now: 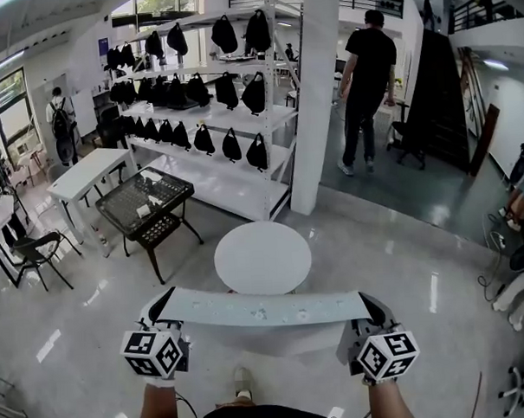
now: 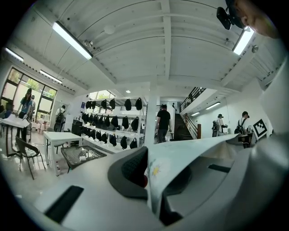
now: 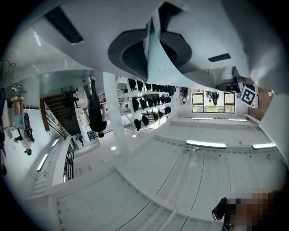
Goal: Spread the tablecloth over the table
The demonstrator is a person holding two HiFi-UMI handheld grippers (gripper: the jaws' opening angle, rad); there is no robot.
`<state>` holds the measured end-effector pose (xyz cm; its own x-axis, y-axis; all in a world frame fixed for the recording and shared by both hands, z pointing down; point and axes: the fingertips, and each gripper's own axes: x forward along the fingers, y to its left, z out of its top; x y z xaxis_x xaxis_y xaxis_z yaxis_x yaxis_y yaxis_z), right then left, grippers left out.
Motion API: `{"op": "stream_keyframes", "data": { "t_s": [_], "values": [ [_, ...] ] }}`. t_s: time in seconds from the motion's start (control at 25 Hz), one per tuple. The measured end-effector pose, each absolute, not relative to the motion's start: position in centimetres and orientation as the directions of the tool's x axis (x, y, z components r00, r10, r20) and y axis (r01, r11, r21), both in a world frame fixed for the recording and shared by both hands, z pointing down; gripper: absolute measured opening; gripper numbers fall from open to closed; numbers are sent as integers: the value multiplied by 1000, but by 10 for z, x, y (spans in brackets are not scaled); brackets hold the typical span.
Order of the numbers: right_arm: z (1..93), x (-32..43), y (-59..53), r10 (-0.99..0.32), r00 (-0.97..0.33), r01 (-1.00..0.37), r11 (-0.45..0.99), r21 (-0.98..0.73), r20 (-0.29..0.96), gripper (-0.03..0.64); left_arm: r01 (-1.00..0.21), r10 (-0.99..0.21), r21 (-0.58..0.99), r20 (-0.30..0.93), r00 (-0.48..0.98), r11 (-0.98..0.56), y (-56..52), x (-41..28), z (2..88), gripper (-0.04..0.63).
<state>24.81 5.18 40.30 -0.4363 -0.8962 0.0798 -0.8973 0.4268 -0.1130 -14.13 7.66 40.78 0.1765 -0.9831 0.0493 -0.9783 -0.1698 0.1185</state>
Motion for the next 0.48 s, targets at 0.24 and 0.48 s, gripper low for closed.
{"op": "stream_keyframes", "data": {
  "t_s": [0.24, 0.48],
  "values": [
    [386, 235, 3, -904, -421, -904, 411, -118, 73, 27, -976, -980, 113, 40, 193, -187, 19, -155, 387, 20],
    [376, 216, -46, -915, -397, -915, 387, -116, 76, 26, -971, -976, 114, 42, 216, -210, -35, -175, 381, 20]
  ]
}}
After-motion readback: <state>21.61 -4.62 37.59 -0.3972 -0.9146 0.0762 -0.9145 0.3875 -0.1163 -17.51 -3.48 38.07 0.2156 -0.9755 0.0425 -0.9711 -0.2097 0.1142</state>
